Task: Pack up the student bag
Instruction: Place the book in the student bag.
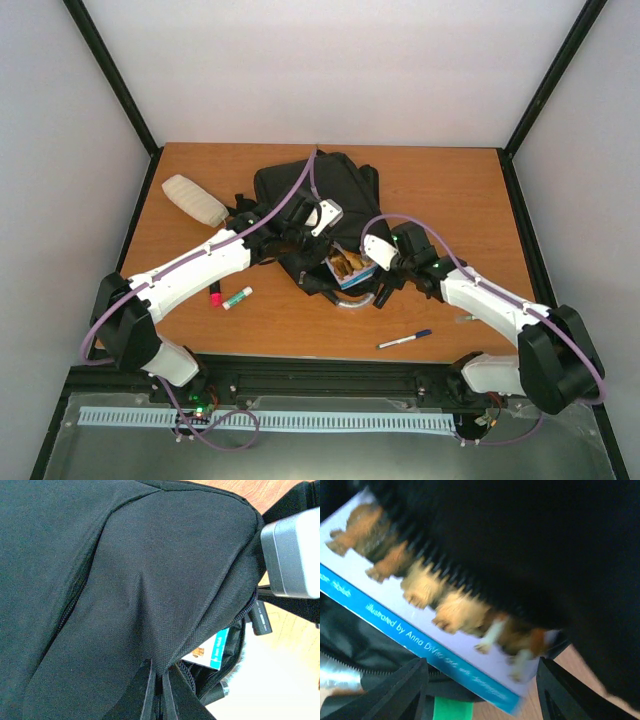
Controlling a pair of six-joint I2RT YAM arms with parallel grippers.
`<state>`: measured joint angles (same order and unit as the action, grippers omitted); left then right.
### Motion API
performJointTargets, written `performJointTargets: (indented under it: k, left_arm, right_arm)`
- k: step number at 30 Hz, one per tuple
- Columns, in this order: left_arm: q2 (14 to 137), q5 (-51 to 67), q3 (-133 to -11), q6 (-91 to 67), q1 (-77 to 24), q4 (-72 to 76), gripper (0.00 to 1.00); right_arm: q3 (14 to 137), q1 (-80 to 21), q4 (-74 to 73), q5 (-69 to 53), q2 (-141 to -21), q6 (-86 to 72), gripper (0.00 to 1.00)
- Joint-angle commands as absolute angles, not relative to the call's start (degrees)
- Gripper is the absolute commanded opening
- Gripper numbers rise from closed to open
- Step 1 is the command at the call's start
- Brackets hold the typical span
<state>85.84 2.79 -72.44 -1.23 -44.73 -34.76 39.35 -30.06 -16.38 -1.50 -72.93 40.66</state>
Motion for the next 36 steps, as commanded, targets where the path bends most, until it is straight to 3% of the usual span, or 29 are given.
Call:
performJointTargets:
  k: [1, 7, 8, 11, 14, 24, 36]
  left_arm:
    - [82.2, 3.9, -73.7, -0.6, -44.8, -32.6, 0.01]
    - [81.8, 3.4, -73.9, -0.4, -44.8, -32.9, 0.01]
    - [81.7, 3.2, -73.9, -0.4, -44.8, -32.9, 0.01]
    - [81.6, 3.5, -74.0, -0.3, -44.9, -33.0, 0.01]
    - [81.7, 3.8, -73.9, -0.3, -44.9, -33.0, 0.01]
    - [81.7, 3.5, -73.7, -0.1, -44.8, -33.0, 0.01]
    - [81.8, 3.5, -73.7, 0.0, -44.9, -33.1, 0.01]
  right_arm:
    - [41.8, -30.6, -15.9, -3.6, -71.7, 35.0, 0.61]
    - [41.1, -30.6, -25.6, -7.1, -66.0, 41.3, 0.60]
    - [40.4, -30.6, -26.1, -7.1, -65.2, 42.9, 0.54]
    - [38.2, -30.8, -25.9, -6.9, -64.0, 47.1, 0.20]
    - [37.9, -31.6, -25.1, -6.9, -66.2, 50.5, 0.06]
    - [38.4, -34.6, -13.2, -2.5, -79.6, 52.1, 0.03]
    - [42.7, -36.0, -2.1, 3.0, -87.4, 50.3, 0.03]
